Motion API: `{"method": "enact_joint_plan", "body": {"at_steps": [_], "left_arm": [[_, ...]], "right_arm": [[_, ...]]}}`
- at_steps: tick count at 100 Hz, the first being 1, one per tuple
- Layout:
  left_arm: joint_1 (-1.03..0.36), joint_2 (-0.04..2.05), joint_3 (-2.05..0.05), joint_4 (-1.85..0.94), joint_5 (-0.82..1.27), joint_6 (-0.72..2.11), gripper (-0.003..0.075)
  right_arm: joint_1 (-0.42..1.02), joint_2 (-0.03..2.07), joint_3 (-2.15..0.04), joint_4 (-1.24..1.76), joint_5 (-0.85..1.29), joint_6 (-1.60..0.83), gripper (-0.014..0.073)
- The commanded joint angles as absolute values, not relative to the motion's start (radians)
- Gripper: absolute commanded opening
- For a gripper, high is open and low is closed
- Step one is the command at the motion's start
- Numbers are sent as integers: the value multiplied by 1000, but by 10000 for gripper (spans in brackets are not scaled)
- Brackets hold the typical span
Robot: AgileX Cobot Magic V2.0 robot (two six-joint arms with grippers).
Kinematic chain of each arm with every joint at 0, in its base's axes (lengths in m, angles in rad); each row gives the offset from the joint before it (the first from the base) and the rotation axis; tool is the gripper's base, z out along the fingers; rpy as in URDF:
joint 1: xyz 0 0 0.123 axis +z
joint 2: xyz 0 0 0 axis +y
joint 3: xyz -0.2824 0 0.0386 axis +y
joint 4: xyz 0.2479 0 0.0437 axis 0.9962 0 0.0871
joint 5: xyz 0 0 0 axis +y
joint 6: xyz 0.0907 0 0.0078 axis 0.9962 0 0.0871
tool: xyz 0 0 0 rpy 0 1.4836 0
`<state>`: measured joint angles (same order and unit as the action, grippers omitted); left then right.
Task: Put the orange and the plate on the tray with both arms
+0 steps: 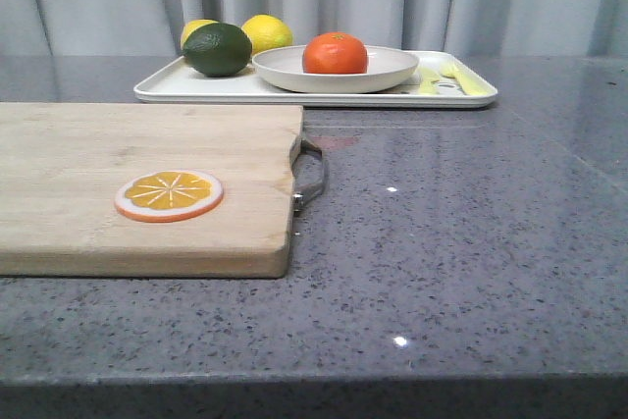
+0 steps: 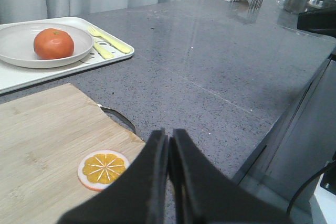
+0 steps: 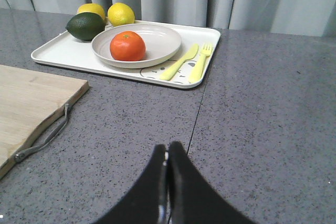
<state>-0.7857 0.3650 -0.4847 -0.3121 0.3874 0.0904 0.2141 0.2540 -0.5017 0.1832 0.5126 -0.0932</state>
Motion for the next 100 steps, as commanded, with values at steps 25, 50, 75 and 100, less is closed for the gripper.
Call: {"method": "enact_joint_plan", "body": {"at_steps": [25, 50, 75, 100], "left_arm": [[-783, 371, -510, -332, 314, 88, -20], [-783, 371, -510, -332, 314, 88, -20], [-783, 371, -510, -332, 312, 88, -20], [-783, 371, -508, -298, 312, 88, -20]], "right_arm": [[211, 262, -524, 178, 436, -103, -55], [211, 262, -524, 178, 436, -103, -55], [211, 262, -524, 178, 436, -103, -55], [211, 262, -524, 178, 436, -103, -55]]}}
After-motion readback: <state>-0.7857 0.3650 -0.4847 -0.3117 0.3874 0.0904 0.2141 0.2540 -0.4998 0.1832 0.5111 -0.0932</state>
